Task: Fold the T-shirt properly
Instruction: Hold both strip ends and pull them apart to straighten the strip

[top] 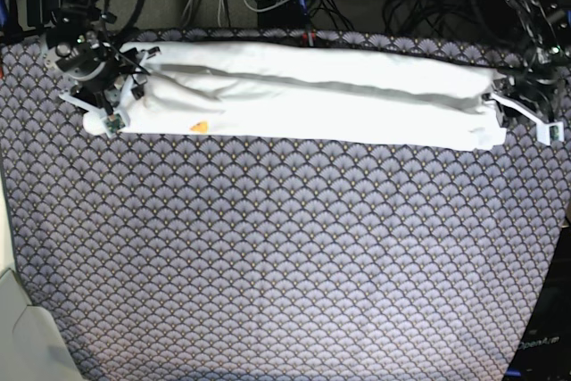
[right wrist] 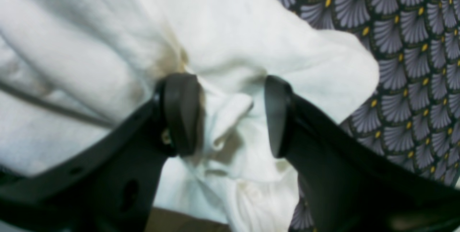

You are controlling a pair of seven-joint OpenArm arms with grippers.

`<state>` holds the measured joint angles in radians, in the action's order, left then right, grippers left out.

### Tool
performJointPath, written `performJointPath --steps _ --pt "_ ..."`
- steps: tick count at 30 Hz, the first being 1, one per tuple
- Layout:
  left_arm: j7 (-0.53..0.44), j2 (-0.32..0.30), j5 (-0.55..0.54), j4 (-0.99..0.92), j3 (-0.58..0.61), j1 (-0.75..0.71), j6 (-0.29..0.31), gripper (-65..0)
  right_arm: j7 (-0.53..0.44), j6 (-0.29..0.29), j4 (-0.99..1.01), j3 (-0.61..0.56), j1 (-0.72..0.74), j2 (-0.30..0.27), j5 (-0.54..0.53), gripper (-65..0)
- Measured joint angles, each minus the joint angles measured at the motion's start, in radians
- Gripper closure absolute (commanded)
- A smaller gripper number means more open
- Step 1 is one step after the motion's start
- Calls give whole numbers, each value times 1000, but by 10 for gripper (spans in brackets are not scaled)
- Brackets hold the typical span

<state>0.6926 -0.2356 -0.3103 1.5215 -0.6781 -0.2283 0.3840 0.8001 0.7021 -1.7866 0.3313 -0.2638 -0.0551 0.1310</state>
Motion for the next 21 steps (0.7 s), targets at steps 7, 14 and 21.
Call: performJointPath --steps 7,14,21 --pt "-16 2 -4 -132 1 39 3 -226 0 0 0 0 0 0 0 -310" --pt "-31 -1 -21 -181 -1 68 5 -226 0 0 0 0 -1 0 0 -310" --pt "-39 -5 -16 -180 45 80 -2 -223 0 0 0 0 0 0 0 -310"
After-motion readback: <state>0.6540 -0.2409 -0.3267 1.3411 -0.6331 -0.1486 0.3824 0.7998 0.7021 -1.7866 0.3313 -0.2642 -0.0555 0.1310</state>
